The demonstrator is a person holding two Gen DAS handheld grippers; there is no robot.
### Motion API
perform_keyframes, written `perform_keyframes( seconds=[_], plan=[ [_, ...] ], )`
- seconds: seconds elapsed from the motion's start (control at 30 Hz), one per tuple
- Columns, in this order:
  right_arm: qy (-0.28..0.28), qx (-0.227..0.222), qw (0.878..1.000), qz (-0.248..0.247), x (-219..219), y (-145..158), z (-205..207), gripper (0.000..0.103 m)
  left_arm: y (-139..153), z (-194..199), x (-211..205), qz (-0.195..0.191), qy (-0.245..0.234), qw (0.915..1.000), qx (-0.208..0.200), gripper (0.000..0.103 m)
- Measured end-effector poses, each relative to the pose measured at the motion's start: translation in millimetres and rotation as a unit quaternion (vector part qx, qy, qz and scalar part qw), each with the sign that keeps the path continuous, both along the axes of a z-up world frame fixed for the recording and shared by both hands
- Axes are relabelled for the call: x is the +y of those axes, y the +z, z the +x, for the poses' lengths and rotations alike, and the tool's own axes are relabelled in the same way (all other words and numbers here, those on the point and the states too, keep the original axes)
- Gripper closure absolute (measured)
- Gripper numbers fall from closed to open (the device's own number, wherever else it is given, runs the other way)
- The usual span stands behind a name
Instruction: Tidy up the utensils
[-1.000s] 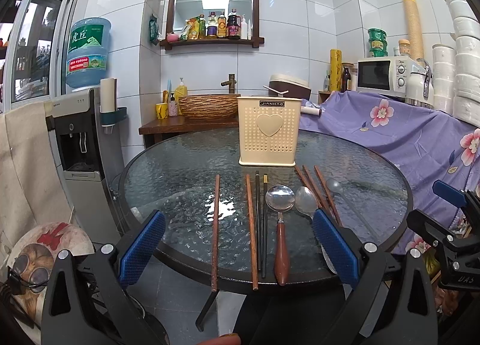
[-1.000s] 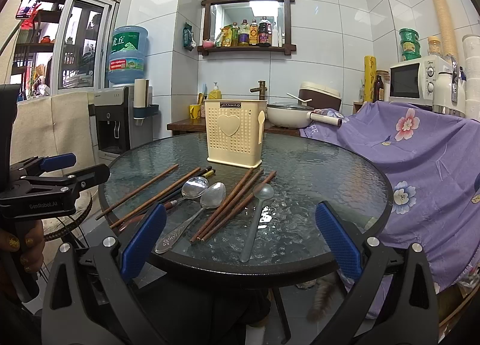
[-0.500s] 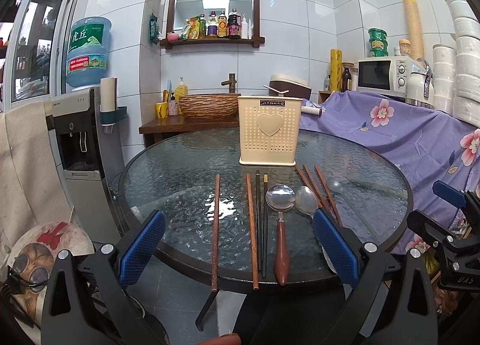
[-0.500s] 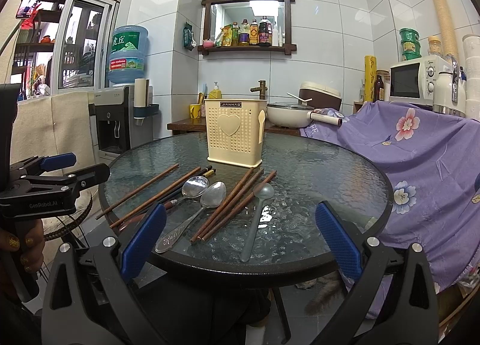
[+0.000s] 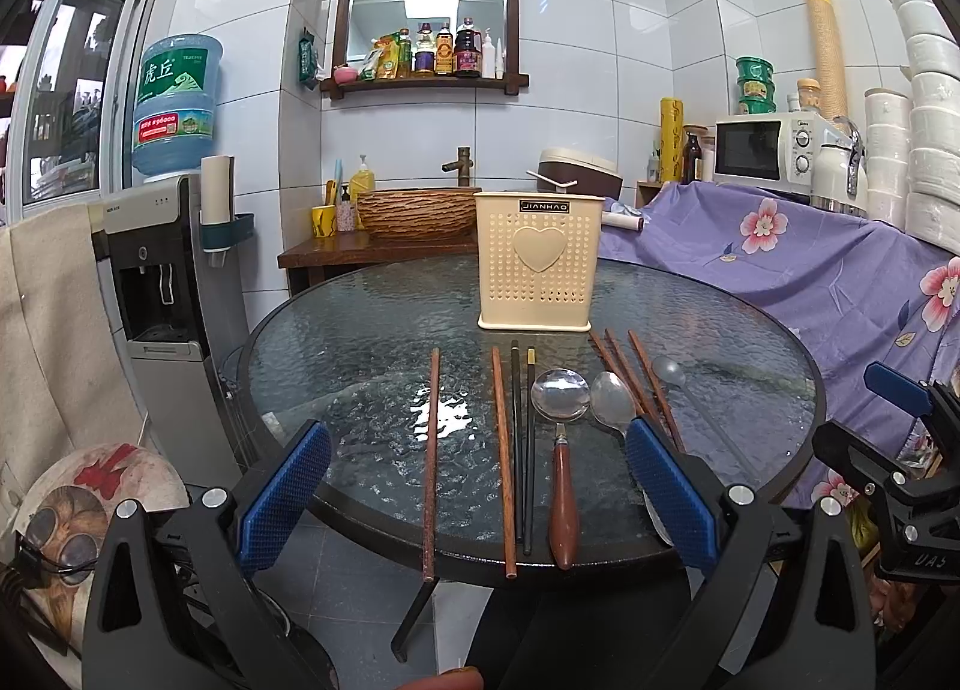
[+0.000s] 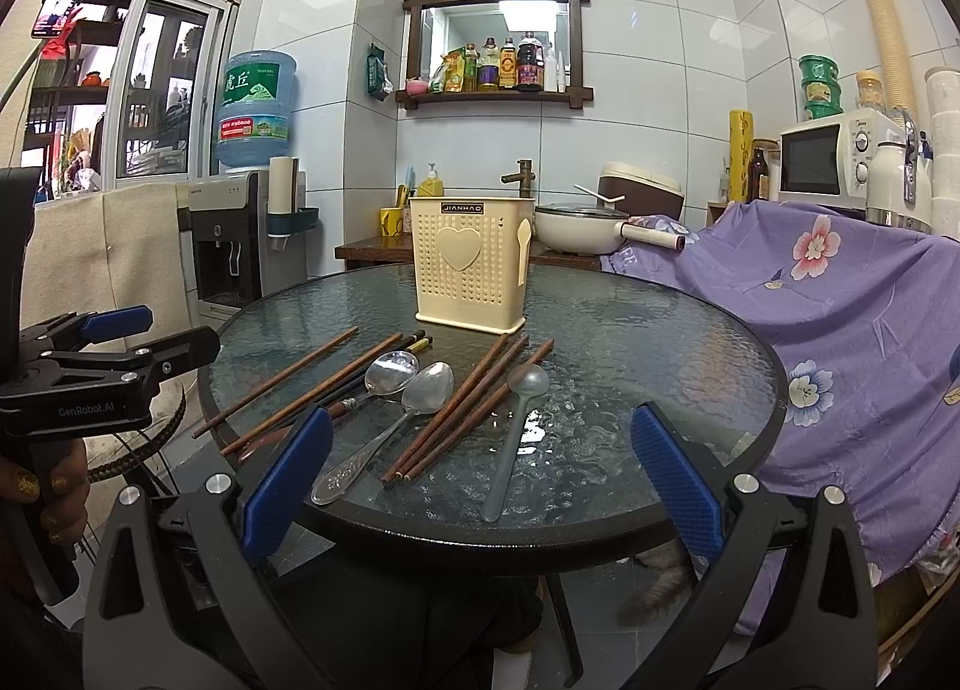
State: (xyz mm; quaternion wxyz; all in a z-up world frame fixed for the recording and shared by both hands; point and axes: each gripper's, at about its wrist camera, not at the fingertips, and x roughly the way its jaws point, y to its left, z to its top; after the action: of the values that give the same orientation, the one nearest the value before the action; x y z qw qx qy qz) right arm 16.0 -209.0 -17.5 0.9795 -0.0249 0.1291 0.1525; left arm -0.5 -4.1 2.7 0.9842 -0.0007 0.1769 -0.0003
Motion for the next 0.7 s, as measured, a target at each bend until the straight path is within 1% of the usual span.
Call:
perform_keyframes(
  seconds=[0.13, 0.2, 0.3, 0.37, 0.47, 0.57, 0.63, 0.7],
  plan=[
    [-0.001, 0.002, 1.000, -0.003, 4, -1, 2, 0.005, -1, 2, 1, -0.001, -0.001, 1.0000, 0.005, 0.006],
    [-0.003, 0.007, 1.000, -0.006, 4, -3, 4, 0.005, -4, 6, 3, 0.002, 0.004, 0.9998, 0.018, 0.006],
    [-0.006, 0.024, 1.000, -0.013, 5, -8, 14, 0.005, -10, 20, 10, 0.006, 0.010, 0.9987, 0.049, 0.006],
    [-0.010, 0.044, 0.999, -0.022, 5, -9, 26, 0.005, -12, 29, 18, 0.008, 0.015, 0.9977, 0.065, 0.006],
    [-0.011, 0.068, 0.997, -0.024, 2, -9, 44, 0.005, -10, 41, 29, 0.015, 0.022, 0.9965, 0.079, 0.006],
    [-0.013, 0.092, 0.995, -0.033, 2, -8, 66, 0.005, -3, 56, 39, 0.028, 0.029, 0.9955, 0.086, 0.006],
    [-0.014, 0.104, 0.993, -0.044, 3, -7, 80, 0.005, 0, 71, 43, 0.044, 0.034, 0.9935, 0.099, 0.006],
    [-0.021, 0.117, 0.991, -0.057, 4, -7, 94, 0.008, 1, 85, 46, 0.051, 0.027, 0.9919, 0.113, 0.010]
  ],
)
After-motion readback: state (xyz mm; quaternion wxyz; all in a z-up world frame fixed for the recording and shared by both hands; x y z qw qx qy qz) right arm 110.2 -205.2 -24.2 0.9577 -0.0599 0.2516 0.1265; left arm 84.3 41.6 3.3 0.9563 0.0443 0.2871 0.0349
